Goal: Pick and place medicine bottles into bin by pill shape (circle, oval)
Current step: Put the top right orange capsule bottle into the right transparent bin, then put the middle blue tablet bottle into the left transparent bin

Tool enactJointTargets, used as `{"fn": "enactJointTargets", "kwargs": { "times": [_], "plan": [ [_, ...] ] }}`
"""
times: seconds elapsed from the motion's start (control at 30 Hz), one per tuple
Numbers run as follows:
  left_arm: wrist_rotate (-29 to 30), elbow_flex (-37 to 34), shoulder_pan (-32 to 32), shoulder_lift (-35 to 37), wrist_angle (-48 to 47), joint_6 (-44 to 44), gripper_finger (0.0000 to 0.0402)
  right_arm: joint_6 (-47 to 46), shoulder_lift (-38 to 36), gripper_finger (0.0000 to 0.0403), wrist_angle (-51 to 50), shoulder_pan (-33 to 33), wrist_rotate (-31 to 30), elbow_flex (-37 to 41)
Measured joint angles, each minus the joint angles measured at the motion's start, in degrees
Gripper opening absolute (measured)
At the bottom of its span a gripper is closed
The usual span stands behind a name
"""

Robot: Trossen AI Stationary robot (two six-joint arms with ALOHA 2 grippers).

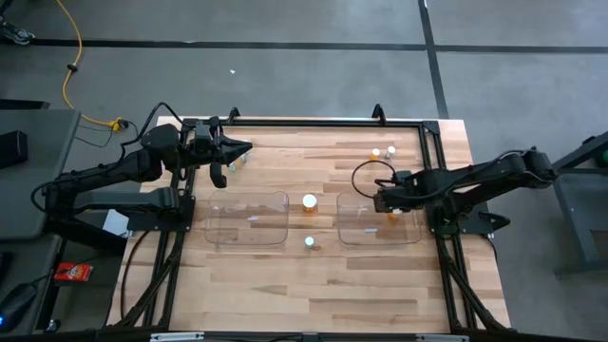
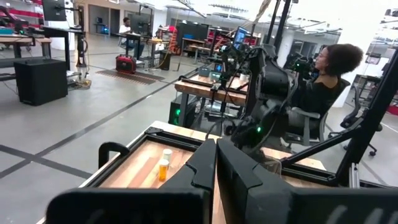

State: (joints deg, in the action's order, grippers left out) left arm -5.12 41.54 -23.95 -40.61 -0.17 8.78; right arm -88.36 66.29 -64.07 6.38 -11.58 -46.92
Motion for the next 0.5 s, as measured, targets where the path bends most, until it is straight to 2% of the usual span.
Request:
{"fn": "enactJointTargets", "kwargs": {
  "times": [0.13,0.27,0.37,0.5],
  "plan": [
    [0.0,0.0,0.0,0.0,0.0,0.0,0.0003,3.7,-2.4,0.0264,-4.4,0.0,-4.9,-4.9],
    [0.0,0.0,0.0,0.0,0.0,0.0,0.0003,11.0,-4.4,0.0264,-3.8,0.0,-9.9,-9.6],
    [0.0,0.0,0.0,0.0,0.0,0.0,0.0003,18.1,-5.0,0.0264,1.1,0.0,-14.6,-12.1],
    [0.0,0.0,0.0,0.0,0.0,0.0,0.0003,30.1,-5.0,0.0264,14.0,-0.2,-19.6,-12.3]
  ]
}}
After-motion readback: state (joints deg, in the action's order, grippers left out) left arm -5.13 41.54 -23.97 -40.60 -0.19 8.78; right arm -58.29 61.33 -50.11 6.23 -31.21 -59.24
